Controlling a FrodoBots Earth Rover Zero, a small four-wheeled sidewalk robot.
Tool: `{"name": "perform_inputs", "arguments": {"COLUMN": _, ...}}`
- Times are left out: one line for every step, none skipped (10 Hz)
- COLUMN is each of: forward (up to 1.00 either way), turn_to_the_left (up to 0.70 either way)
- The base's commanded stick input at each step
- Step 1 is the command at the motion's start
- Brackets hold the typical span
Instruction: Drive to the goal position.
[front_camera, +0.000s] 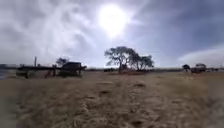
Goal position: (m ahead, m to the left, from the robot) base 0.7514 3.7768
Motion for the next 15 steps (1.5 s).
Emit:
{"name": "perform_inputs", "arguments": {"forward": 0.70, "turn_to_the_left": 0.27}}
{"name": "perform_inputs", "arguments": {"forward": 0.70, "turn_to_the_left": 0.27}}
{"name": "perform_inputs", "arguments": {"forward": 0.70, "turn_to_the_left": 0.27}}
{"name": "perform_inputs", "arguments": {"forward": 0.70, "turn_to_the_left": 0.27}}
{"name": "perform_inputs", "arguments": {"forward": 0.70, "turn_to_the_left": 0.23}}
{"name": "perform_inputs", "arguments": {"forward": 0.70, "turn_to_the_left": 0.08}}
{"name": "perform_inputs", "arguments": {"forward": 0.70, "turn_to_the_left": 0.00}}
{"name": "perform_inputs", "arguments": {"forward": 0.70, "turn_to_the_left": 0.00}}
{"name": "perform_inputs", "arguments": {"forward": 0.70, "turn_to_the_left": 0.00}}
{"name": "perform_inputs", "arguments": {"forward": 0.70, "turn_to_the_left": 0.00}}
{"name": "perform_inputs", "arguments": {"forward": 0.70, "turn_to_the_left": 0.00}}
{"name": "perform_inputs", "arguments": {"forward": 0.70, "turn_to_the_left": 0.00}}
{"name": "perform_inputs", "arguments": {"forward": 0.70, "turn_to_the_left": 0.00}}
{"name": "perform_inputs", "arguments": {"forward": 0.70, "turn_to_the_left": 0.00}}
{"name": "perform_inputs", "arguments": {"forward": 0.70, "turn_to_the_left": 0.00}}
